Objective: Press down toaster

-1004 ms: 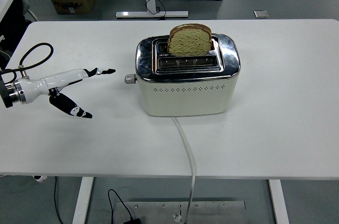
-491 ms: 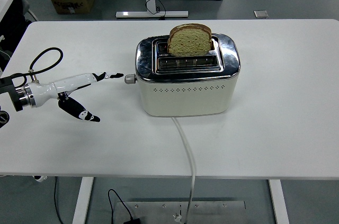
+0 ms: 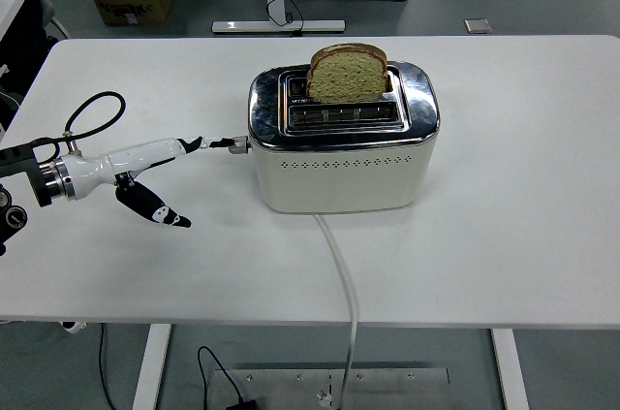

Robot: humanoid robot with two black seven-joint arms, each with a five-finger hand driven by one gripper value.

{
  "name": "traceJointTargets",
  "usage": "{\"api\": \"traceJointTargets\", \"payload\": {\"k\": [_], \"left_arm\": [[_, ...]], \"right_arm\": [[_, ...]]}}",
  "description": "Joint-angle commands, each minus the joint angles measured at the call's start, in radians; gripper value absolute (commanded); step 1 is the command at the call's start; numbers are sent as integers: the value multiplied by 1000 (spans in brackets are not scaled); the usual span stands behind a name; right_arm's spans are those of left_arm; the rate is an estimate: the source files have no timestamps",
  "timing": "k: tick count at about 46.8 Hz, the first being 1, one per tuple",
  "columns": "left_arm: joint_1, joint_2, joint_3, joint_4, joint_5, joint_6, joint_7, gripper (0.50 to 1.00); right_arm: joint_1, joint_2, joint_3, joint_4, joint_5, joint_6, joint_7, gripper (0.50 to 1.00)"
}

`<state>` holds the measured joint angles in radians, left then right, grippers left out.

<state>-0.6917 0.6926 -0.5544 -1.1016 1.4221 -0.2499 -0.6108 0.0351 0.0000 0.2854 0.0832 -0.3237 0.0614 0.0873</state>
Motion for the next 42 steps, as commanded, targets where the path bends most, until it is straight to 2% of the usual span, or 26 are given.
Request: {"api": "traceJointTargets", "payload": {"k": [1, 42], "left_arm": [[0, -1, 2, 0, 0, -2, 0, 1000], [9, -30, 25, 26, -5, 1, 0, 1000]], "right_arm": [[0, 0, 0, 0, 0, 0, 0, 998], [0, 0, 0, 1, 0, 0, 0, 998]]}}
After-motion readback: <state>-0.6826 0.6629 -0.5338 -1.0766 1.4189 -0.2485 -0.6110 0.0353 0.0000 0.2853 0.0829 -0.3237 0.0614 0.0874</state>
